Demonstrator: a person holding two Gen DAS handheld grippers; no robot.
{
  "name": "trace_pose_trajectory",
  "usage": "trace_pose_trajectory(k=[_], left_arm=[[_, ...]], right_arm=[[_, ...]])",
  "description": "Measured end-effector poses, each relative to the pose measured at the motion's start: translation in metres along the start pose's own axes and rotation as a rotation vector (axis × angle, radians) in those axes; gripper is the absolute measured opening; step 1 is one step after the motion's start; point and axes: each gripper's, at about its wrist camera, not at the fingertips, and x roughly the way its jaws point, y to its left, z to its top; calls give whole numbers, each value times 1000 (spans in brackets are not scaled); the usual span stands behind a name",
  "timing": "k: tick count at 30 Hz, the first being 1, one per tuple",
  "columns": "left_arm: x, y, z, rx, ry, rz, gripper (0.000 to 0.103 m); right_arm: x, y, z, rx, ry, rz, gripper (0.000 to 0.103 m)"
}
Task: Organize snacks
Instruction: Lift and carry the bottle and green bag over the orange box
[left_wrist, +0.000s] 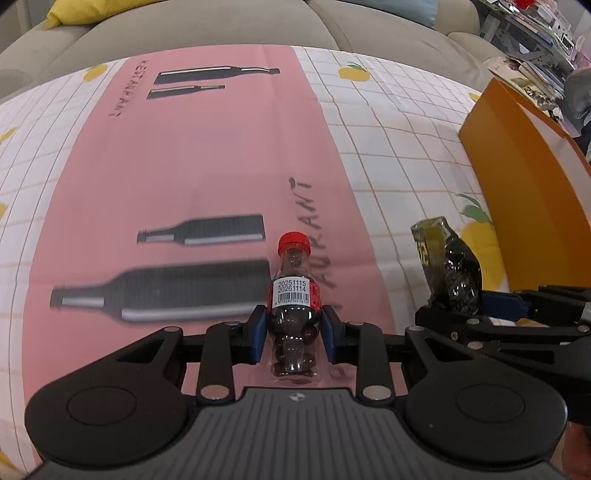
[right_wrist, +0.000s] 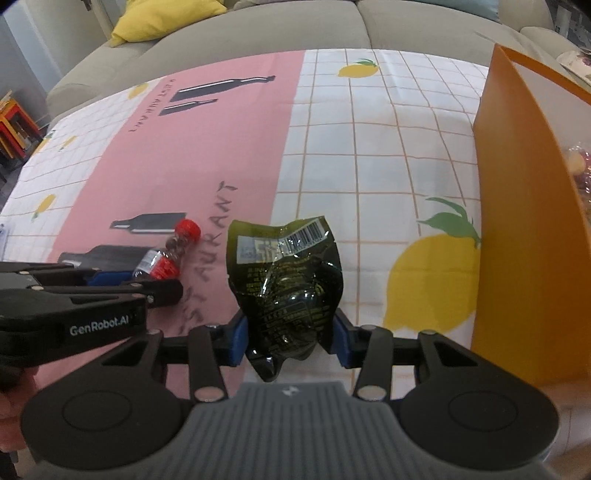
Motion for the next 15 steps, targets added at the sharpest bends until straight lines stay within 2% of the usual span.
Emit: trace_pose_trajectory(k=[1,7,15], left_arm=[[-3,-1,-2,-2,2,-3,34],[-30,-15,-6,-4,-11,-21,34],[-69,-51,11,55,-56,-24,34]], right_arm=[[-5,1,-3,-1,19,14,44],[-41,-1,-5,-9,-20,20,44],[-94,-11,-8,16,-124,53,44]])
